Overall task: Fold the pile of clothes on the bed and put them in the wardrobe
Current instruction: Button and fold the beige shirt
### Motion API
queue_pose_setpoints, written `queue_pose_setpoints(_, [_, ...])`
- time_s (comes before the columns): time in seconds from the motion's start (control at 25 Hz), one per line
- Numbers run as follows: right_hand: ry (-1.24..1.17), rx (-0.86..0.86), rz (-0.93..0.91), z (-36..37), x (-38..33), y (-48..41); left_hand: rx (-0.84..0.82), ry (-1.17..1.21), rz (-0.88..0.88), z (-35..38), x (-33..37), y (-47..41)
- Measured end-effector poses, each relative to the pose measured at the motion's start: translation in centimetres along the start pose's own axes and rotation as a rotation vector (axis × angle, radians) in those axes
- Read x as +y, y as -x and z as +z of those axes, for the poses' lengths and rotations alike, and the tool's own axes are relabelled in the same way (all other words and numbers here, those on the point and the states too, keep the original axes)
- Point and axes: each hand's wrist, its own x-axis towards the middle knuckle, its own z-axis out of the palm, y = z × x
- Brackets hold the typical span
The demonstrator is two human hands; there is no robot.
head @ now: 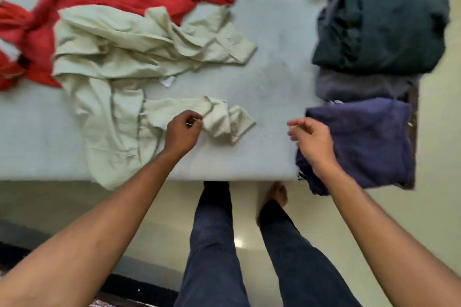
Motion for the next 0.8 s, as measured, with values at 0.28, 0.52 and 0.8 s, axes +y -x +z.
queue_pose_setpoints(0.28, [0.302,-0.206,-0.276,20.9,-13.2,-7.4,0.317,-0.06,-0.047,-13.5,-6.4,-9.8])
queue_pose_setpoints(0.52, [0.943,-0.108,-0.829,34.2,-23.3,-15.0,0.479,-0.255,0.055,-20.3,-6.4,-18.6])
queue_pose_setpoints(0.8, [0.53,-0.327,-0.598,30.7,-22.4,-14.8,0.322,-0.475,0.253,-21.5,-5.0,-22.9])
